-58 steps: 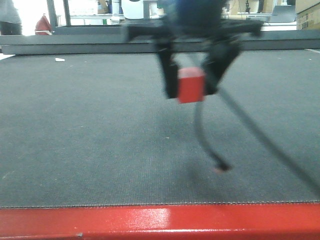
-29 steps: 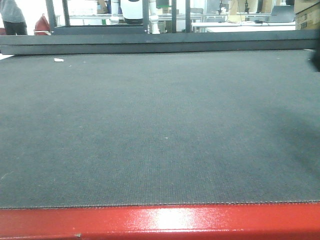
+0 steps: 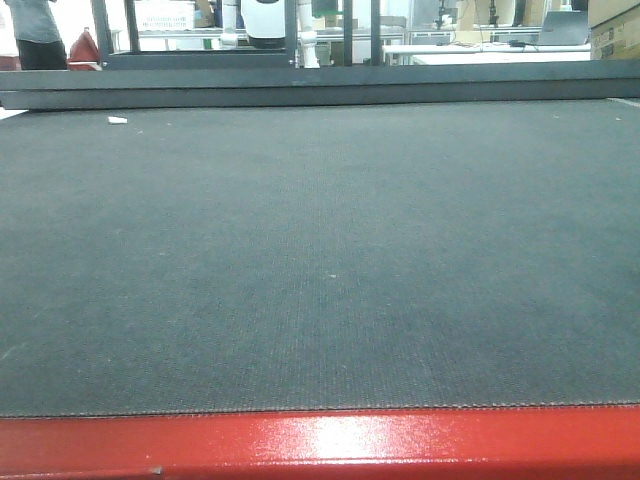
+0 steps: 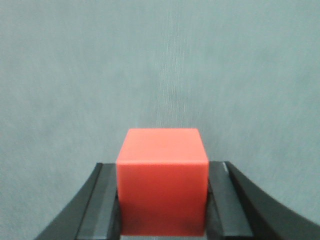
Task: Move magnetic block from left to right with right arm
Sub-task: 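Hold the red cube raised in the right gripper, then drive the base away from the first table carrying the cube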
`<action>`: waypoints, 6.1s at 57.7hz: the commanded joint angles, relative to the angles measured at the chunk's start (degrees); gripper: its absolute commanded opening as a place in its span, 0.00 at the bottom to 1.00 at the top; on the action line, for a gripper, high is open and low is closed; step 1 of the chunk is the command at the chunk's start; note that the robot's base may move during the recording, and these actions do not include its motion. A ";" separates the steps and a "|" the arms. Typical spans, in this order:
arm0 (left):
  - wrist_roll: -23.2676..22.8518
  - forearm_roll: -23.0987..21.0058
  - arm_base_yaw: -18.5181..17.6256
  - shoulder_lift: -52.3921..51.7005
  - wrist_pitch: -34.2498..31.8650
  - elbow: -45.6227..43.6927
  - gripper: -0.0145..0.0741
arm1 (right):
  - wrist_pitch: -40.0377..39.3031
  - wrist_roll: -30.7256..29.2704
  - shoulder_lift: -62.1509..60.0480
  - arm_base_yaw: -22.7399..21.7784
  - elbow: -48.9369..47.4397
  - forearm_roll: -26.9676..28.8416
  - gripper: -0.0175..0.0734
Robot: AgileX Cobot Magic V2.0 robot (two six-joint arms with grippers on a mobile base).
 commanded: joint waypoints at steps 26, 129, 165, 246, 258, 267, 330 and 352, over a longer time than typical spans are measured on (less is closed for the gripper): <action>0.00 -0.51 -0.38 -0.68 -4.77 0.65 0.02 | -13.70 -0.71 -27.83 -0.40 7.29 -0.06 0.53; 0.00 -0.51 -0.38 -0.68 -4.77 0.65 0.02 | -13.56 -0.71 -29.28 -0.40 7.29 -0.01 0.50; 0.00 -0.51 -0.38 -0.61 -4.77 0.65 0.02 | -13.56 -0.71 -29.28 -0.40 7.34 -0.01 0.50; 0.00 -0.51 -0.38 -0.61 -4.77 0.65 0.02 | -13.56 -0.71 -29.28 -0.40 7.34 -0.01 0.50; 0.00 -0.51 -0.38 -0.61 -4.77 0.65 0.02 | -13.56 -0.71 -29.28 -0.40 7.34 -0.01 0.50; 0.00 -0.51 -0.38 -0.61 -4.77 0.65 0.02 | -13.56 -0.71 -29.28 -0.40 7.34 -0.01 0.50; 0.00 -0.51 -0.38 -0.61 -4.77 0.65 0.02 | -13.56 -0.71 -29.28 -0.40 7.34 -0.01 0.50; 0.00 -0.51 -0.38 -0.61 -4.77 0.65 0.02 | -13.56 -0.71 -29.28 -0.40 7.34 -0.01 0.50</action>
